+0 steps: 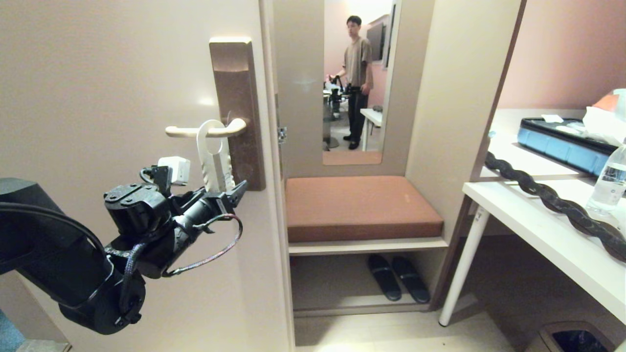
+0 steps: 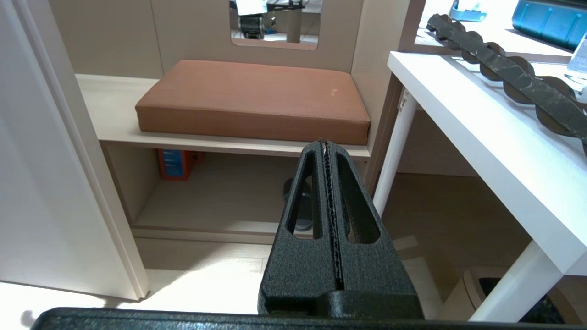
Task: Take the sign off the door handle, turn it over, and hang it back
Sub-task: Hang the sign back with the other side facing out
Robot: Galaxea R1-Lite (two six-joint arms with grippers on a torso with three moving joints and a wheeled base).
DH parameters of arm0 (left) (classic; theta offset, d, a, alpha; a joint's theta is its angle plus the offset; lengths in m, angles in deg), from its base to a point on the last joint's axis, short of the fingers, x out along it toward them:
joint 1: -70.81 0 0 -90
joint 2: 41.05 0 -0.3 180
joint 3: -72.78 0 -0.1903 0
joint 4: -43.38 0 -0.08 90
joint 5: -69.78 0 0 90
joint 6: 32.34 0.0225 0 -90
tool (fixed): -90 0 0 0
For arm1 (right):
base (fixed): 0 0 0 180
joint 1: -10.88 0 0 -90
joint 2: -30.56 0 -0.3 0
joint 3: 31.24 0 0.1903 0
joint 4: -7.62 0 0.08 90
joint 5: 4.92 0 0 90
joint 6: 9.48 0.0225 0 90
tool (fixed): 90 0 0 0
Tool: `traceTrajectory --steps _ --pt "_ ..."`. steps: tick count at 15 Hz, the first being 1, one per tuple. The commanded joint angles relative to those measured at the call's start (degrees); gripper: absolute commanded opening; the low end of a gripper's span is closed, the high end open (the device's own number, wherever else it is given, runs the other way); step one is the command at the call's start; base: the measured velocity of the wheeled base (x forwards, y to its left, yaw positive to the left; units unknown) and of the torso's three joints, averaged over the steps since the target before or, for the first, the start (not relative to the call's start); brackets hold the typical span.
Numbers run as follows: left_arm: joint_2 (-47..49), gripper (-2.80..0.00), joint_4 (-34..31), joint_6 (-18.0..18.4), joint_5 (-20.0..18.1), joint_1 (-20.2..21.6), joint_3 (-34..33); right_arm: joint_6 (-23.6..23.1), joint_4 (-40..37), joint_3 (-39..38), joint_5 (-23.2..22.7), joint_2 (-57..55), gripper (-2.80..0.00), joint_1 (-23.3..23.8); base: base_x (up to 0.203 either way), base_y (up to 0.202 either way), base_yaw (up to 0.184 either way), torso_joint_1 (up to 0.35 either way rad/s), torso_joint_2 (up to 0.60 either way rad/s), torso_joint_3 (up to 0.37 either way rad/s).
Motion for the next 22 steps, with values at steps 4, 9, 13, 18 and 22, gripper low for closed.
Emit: traceTrajectory --steps 4,9,13,18,22 --pt "-1.13 0.00 6.60 -0.15 -0.02 1.15 -5.27 -0.02 -0.02 0.00 0.00 0.02 -2.80 0.00 0.000 0.000 0.000 0.000 0.00 0.000" --pt "-6.45 0.00 6.81 -0.29 -0.16 1.75 -11.84 -0.02 -0.02 0.00 0.00 0.02 -2.80 0.00 0.000 0.000 0.000 0.000 0.00 0.000" --pt "-9.70 0.00 6.81 -0.41 -0.02 3.70 -13.65 -0.02 -0.02 0.00 0.00 0.02 -2.80 -0.01 0.000 0.000 0.000 0.000 0.00 0.000" --pt "-11.17 0.00 6.81 -0.42 -0.15 3.98 -16.41 -0.02 -0.02 0.00 0.00 0.02 -2.80 -0.03 0.000 0.000 0.000 0.000 0.00 0.000" --pt "-11.00 -2.80 6.81 -0.50 -0.15 3.92 -16.74 -0.02 -0.02 0.00 0.00 0.02 -2.80 -0.02 0.000 0.000 0.000 0.000 0.00 0.000"
